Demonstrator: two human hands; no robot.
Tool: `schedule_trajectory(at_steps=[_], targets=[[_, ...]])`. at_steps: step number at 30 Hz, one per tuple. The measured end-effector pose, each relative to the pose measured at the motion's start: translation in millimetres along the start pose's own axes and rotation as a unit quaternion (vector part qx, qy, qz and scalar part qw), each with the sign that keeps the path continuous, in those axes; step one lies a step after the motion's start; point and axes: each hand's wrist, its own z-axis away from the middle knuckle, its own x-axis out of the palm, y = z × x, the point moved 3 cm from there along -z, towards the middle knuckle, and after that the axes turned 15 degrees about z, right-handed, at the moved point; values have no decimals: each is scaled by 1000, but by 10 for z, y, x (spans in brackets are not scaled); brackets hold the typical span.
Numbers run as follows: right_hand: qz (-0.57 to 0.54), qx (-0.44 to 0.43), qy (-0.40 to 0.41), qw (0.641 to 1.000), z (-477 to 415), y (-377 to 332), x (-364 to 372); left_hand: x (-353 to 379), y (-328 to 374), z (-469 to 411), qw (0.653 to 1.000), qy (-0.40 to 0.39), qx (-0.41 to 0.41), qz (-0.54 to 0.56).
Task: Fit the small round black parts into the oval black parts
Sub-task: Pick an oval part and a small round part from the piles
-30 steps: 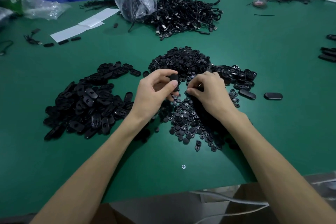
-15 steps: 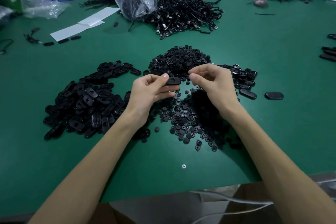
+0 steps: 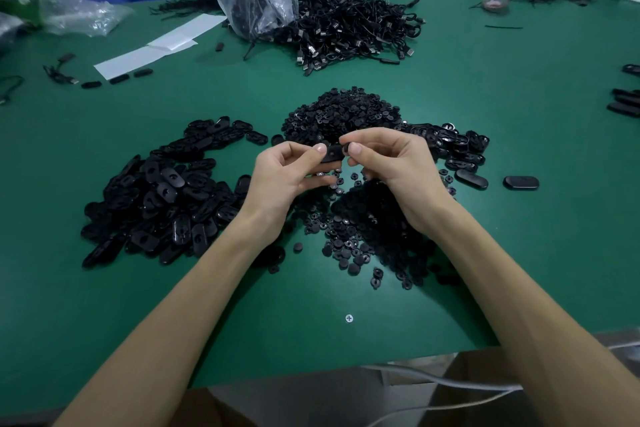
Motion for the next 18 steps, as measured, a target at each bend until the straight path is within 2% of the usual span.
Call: schedule_trajectory(at_steps=[10,18], targets=[[2,24,12,1000,-11,30,7,12,-9,13,1000,-7,0,5],[13,24,38,999,-10,38,21,16,-10,4,992,-32,-63,105]])
